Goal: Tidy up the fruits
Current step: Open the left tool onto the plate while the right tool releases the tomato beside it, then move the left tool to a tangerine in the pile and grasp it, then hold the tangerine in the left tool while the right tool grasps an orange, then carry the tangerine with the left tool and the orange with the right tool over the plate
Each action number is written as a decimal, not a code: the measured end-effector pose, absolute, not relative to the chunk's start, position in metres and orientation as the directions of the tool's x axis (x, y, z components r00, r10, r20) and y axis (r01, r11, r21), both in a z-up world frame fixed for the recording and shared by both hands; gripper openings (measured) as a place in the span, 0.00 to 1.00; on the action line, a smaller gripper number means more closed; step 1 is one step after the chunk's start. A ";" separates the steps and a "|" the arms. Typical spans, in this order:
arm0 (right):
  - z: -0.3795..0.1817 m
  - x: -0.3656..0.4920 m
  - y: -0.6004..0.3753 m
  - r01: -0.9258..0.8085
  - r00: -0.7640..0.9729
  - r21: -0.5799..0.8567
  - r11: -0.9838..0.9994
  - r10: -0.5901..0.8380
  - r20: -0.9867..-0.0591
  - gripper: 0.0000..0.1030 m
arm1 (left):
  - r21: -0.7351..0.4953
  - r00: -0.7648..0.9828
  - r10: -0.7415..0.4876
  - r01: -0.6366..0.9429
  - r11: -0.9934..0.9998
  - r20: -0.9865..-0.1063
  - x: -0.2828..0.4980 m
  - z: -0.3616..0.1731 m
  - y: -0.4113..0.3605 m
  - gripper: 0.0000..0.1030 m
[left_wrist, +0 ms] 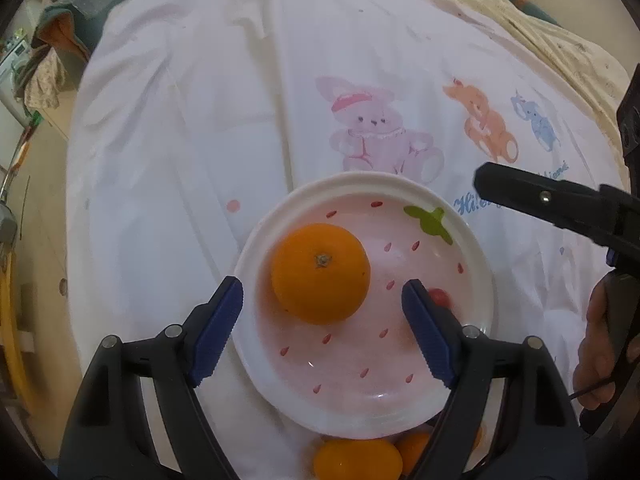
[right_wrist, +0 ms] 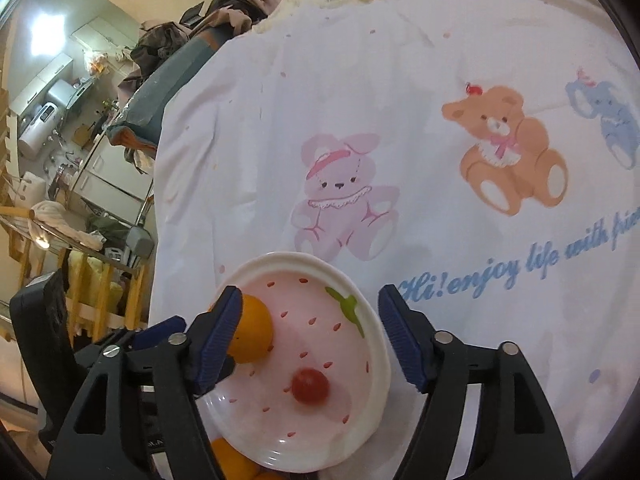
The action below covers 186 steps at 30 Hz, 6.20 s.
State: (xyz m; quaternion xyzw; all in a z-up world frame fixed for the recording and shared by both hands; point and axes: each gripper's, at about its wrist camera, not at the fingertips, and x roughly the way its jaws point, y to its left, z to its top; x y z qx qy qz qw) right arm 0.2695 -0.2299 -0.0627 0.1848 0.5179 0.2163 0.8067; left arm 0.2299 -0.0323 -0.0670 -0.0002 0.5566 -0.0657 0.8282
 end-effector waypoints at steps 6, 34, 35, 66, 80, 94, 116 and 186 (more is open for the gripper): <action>-0.047 0.256 -0.239 -0.137 0.422 0.504 0.853 0.511 -0.749 0.92 | -0.052 0.445 -0.087 0.091 0.995 -0.891 0.217 -0.046 -0.029 0.77; 0.006 0.133 -0.264 -0.125 0.506 0.481 0.868 0.473 -0.722 0.96 | -0.062 0.550 -0.072 0.036 0.997 -0.832 0.114 0.010 -0.017 0.77; 0.005 0.129 -0.265 -0.124 0.506 0.477 0.870 0.469 -0.724 0.96 | -0.061 0.552 -0.072 0.039 0.997 -0.831 0.110 0.012 -0.018 0.77; -0.037 0.096 -0.290 0.059 0.415 0.487 0.871 0.422 -0.806 0.96 | -0.118 0.121 -0.124 0.061 0.991 -0.985 0.071 -0.099 -0.035 0.67; -0.042 0.100 -0.280 0.038 0.391 0.462 0.886 0.413 -0.823 0.96 | -0.154 0.102 -0.163 0.090 0.984 -0.981 0.081 -0.103 -0.041 0.36; -0.047 0.101 -0.278 0.045 0.377 0.448 0.893 0.400 -0.835 0.96 | -0.168 0.346 -0.165 0.022 0.985 -0.924 0.081 -0.031 0.000 0.36; -0.107 0.106 -0.193 -0.215 0.068 0.298 0.930 0.319 -0.945 0.65 | -0.215 0.368 -0.167 -0.093 0.972 -0.915 0.085 -0.030 0.020 0.36; 0.049 0.125 -0.263 -0.269 0.531 0.475 0.838 0.540 -0.653 0.45 | -0.064 0.519 -0.036 -0.035 0.997 -0.854 0.125 0.040 0.015 0.36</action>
